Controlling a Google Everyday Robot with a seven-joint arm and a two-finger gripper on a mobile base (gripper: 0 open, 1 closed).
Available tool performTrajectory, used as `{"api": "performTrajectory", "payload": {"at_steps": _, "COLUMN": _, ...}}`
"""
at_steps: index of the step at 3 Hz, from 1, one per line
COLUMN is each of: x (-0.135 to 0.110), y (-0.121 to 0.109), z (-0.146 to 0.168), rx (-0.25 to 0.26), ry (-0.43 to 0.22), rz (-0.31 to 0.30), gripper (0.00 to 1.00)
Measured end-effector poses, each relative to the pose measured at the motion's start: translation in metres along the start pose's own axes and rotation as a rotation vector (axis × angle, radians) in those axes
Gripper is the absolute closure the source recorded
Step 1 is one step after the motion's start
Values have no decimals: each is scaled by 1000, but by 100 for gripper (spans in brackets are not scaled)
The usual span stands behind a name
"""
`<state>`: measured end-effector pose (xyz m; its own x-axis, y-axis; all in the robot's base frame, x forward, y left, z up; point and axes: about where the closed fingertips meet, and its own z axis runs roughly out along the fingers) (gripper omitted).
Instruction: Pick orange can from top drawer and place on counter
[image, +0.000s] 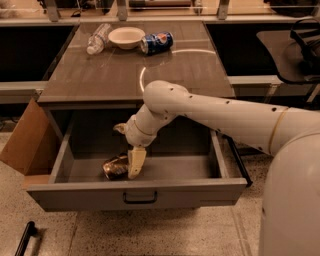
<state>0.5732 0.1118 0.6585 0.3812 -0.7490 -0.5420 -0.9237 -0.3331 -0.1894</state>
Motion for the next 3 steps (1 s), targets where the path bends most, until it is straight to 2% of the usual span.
{"api": "performTrajectory", "payload": {"at_steps": 2, "x": -17, "y": 6, "z": 34, "rx": -77, "ry": 37, "rz": 12, "gripper": 0}}
{"api": "performTrajectory", "payload": {"at_steps": 3, "x": -14, "y": 9, "z": 43, "rx": -94, "ry": 54, "rz": 34, "gripper": 0}}
